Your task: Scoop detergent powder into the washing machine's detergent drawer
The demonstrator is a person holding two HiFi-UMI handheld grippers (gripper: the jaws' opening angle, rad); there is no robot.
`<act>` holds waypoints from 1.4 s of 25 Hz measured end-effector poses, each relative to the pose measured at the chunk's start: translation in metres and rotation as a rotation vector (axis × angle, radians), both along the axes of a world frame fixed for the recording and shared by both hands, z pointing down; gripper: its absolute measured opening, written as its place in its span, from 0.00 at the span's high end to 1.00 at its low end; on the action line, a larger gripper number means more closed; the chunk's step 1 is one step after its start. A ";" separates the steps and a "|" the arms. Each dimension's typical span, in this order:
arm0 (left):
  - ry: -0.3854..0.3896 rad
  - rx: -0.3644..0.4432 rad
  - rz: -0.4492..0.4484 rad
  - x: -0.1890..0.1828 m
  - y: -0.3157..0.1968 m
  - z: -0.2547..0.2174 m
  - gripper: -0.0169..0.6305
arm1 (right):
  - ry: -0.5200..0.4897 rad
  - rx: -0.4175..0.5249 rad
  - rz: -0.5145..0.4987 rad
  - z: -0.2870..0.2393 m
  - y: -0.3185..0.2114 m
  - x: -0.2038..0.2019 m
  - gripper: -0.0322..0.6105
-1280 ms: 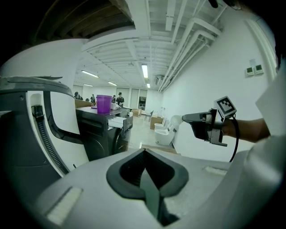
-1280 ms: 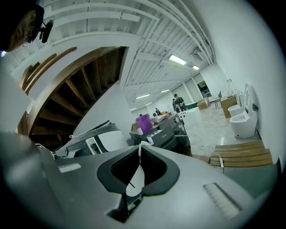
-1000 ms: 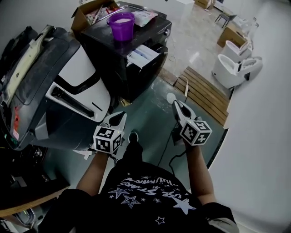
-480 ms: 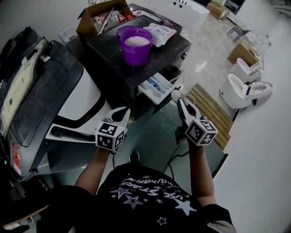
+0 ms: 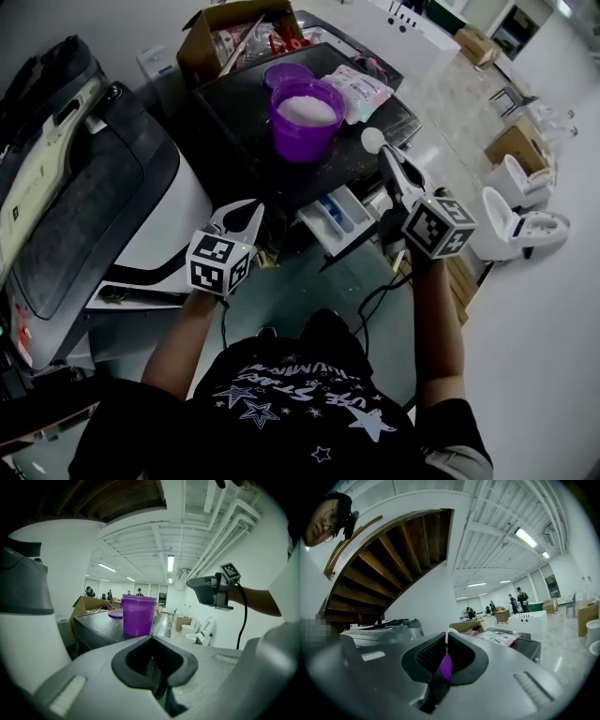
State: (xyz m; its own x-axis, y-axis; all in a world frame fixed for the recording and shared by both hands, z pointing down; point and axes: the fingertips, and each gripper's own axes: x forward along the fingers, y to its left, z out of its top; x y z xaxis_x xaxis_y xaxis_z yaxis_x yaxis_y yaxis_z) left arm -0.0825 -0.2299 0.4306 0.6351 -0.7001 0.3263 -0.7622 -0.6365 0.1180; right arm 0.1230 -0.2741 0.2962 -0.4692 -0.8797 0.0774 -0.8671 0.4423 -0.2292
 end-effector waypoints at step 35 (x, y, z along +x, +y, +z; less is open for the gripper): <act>-0.035 -0.060 -0.644 0.004 -0.032 0.004 0.97 | 1.227 0.140 -1.204 0.111 -0.175 -0.158 0.89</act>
